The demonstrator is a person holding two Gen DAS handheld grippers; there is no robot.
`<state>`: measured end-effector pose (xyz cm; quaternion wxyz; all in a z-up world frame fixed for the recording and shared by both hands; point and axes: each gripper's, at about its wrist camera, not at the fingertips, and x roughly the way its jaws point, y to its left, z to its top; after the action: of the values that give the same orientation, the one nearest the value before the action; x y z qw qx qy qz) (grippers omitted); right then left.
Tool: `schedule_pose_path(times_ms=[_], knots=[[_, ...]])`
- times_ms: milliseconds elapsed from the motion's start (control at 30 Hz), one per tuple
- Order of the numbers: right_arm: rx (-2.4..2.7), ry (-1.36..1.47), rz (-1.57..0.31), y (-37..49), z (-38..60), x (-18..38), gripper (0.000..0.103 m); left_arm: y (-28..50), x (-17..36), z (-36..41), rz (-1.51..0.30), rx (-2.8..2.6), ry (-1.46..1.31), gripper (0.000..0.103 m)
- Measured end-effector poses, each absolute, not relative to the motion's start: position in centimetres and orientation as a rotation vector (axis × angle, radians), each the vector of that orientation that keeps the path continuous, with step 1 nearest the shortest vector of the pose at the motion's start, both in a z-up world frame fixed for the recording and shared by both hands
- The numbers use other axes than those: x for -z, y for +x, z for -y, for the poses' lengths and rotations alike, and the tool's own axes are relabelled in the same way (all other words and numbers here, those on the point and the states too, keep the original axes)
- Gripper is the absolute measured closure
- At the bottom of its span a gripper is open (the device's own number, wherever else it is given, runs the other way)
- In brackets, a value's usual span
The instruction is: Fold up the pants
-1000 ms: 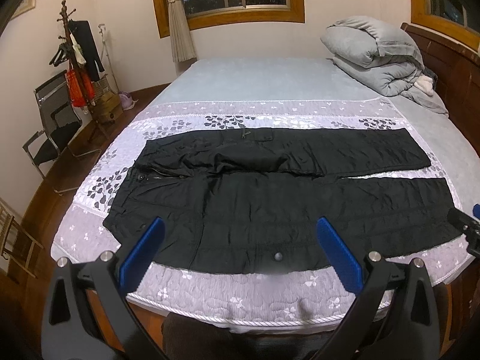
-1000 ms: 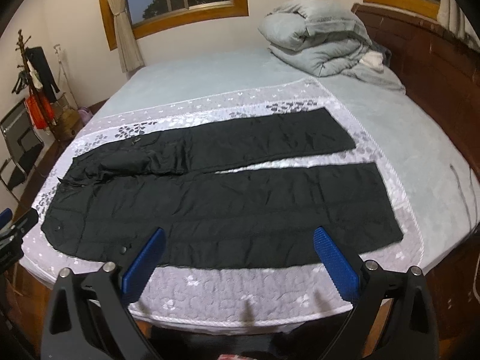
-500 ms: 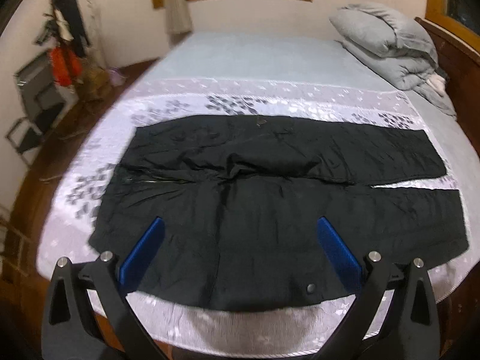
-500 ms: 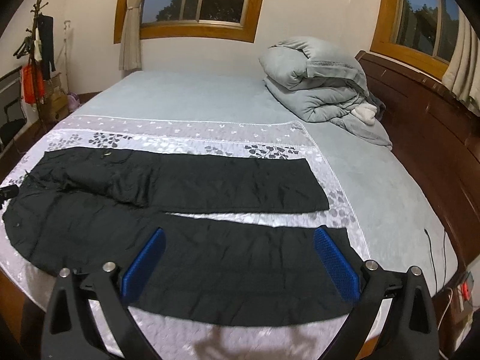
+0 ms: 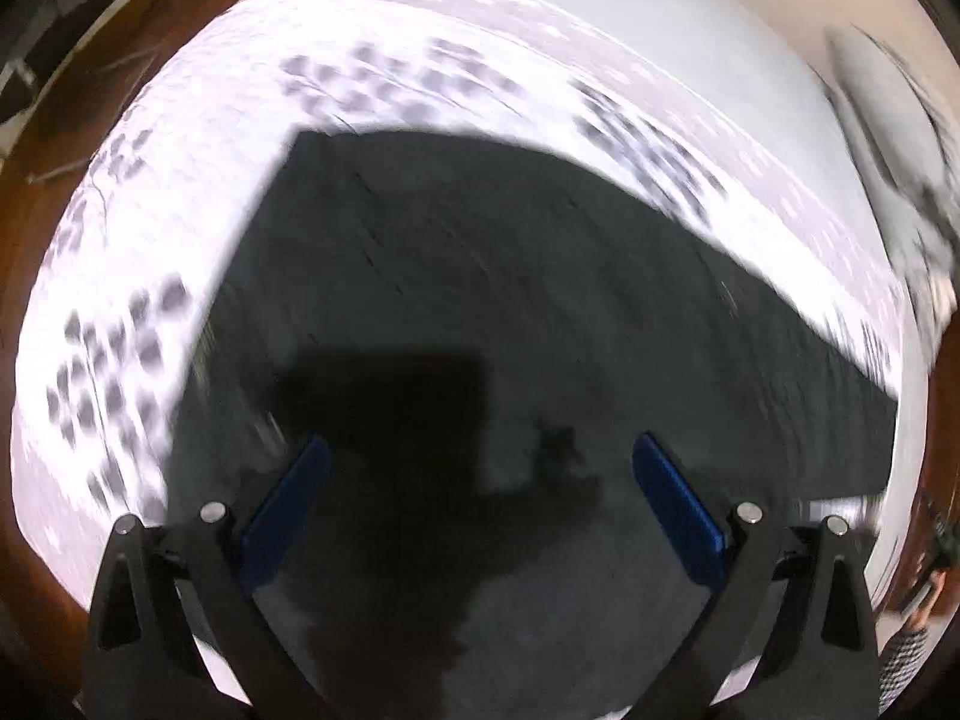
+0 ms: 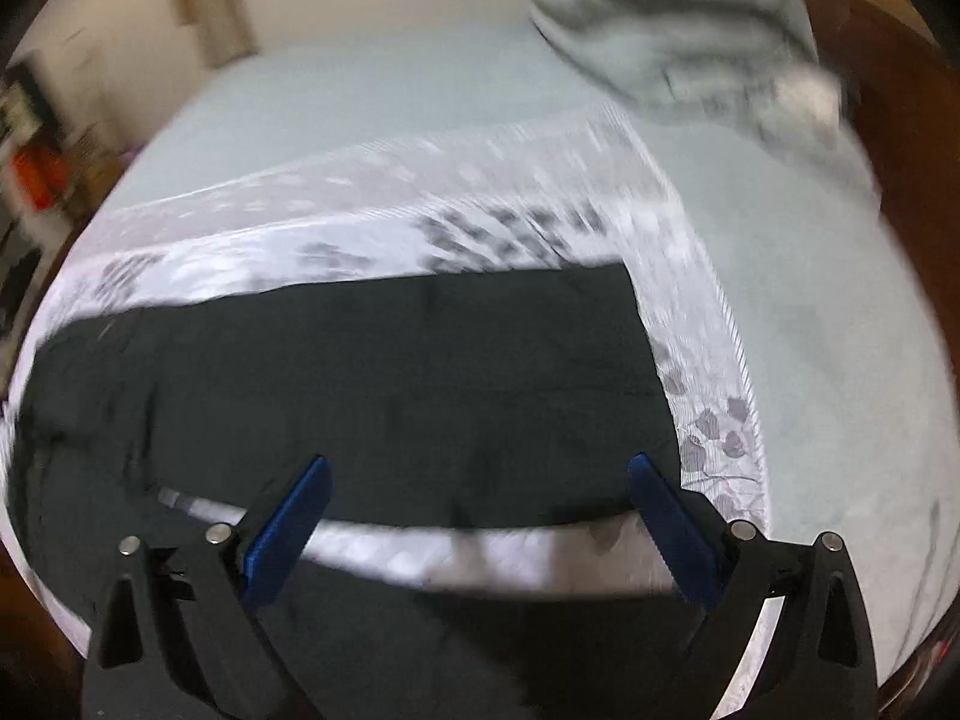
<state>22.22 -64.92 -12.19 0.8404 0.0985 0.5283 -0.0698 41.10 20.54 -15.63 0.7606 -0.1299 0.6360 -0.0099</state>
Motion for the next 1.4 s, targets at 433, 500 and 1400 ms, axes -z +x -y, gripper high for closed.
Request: schedule_pose_path(times_ms=[433, 500, 1400], knots=[[0.058, 0.409, -1.267, 31.5, 72.9, 18.8, 0.003, 54.8, 18.5, -4.2, -1.485, 0.612, 0.14, 0.003], [0.034, 0.364, -1.269, 31.9, 72.3, 19.1, 0.003, 55.4, 19.2, -1.0, -1.472, 0.672, 0.262, 0.003], [-0.475, 0.224, -1.358, 39.9, 59.9, 19.8, 0.003, 55.4, 26.0, 9.2, -1.603, 1.026, 0.452, 0.004]])
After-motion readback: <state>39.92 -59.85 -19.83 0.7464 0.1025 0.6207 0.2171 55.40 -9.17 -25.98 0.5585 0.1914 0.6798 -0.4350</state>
